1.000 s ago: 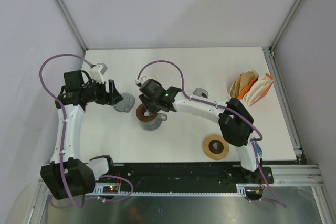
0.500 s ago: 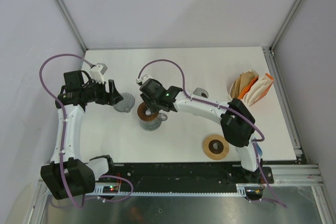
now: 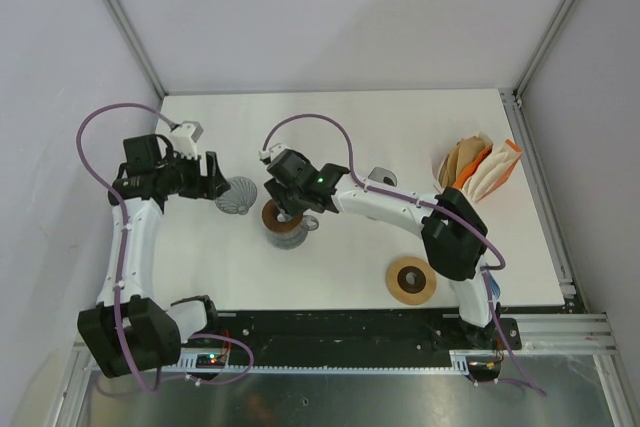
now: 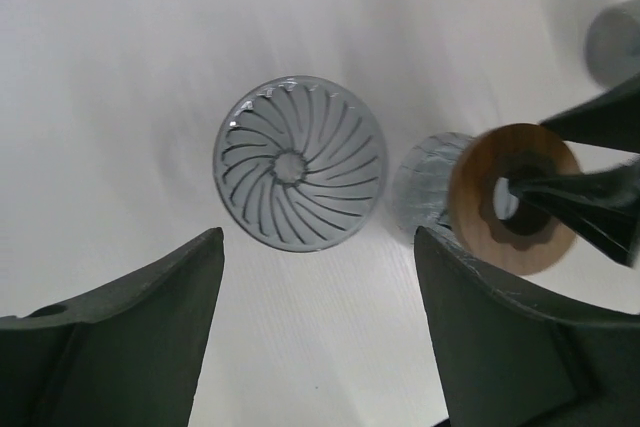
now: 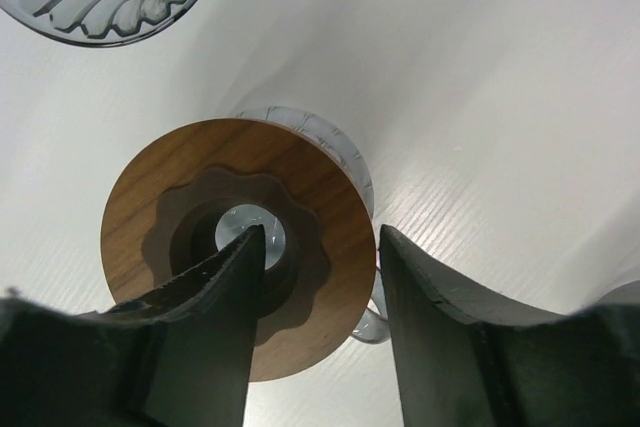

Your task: Place the coffee filter in the dripper

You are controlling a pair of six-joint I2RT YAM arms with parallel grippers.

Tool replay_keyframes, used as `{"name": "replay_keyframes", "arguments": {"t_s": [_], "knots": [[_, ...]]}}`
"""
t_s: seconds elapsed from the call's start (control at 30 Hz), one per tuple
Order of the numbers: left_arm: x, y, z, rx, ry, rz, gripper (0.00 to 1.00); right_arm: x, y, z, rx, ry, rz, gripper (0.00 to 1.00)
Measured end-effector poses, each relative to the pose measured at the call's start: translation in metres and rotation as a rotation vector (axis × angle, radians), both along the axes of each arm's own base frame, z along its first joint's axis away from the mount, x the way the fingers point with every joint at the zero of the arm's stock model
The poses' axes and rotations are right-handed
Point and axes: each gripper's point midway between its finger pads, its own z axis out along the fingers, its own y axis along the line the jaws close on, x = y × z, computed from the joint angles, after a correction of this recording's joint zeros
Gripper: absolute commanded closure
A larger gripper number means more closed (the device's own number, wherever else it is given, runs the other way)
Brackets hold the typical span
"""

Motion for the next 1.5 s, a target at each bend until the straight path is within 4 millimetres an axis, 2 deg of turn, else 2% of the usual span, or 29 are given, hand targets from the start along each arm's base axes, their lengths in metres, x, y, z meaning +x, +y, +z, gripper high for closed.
{"name": "replay_keyframes", "arguments": {"t_s": [0.13,0.27,0.37,0.5,0.7,0.87,0.97,1.2,1.37,1.5], "knots": [[0.012,0.015,-0.017,0.052,0.027,0.052,0.19,-0.003,0.002,0.000,0.006,0.011,0.017,0.39],[0.022,0.028,-0.041,0.091,0.081,0.094,0.21,-0.004,0.002,0.000,0.006,0.015,0.022,0.38],[0.029,0.034,-0.059,0.112,0.123,0.113,0.27,-0.005,0.000,0.004,0.007,0.012,0.025,0.38],[0.038,0.037,-0.078,0.131,0.156,0.119,0.36,-0.004,-0.002,0.020,0.025,-0.011,0.027,0.38],[0.046,0.035,-0.105,0.155,0.210,0.109,0.62,-0.002,-0.009,0.057,0.073,-0.072,0.007,0.38],[0.048,0.035,-0.119,0.144,0.244,0.115,0.92,-0.003,-0.022,0.076,0.094,-0.108,-0.014,0.38],[0.052,0.029,-0.114,0.108,0.222,0.109,0.99,-0.003,-0.029,0.078,0.089,-0.116,-0.027,0.38],[0.054,0.016,-0.096,0.040,0.175,0.094,1.00,-0.002,-0.032,0.077,0.094,-0.122,-0.035,0.38],[0.047,0.011,-0.066,0.013,0.119,0.116,1.00,0.001,-0.021,0.086,0.158,-0.133,-0.038,0.38],[0.041,0.006,-0.027,-0.012,0.030,0.132,1.00,0.008,-0.007,0.099,0.239,-0.152,-0.043,0.39]]}}
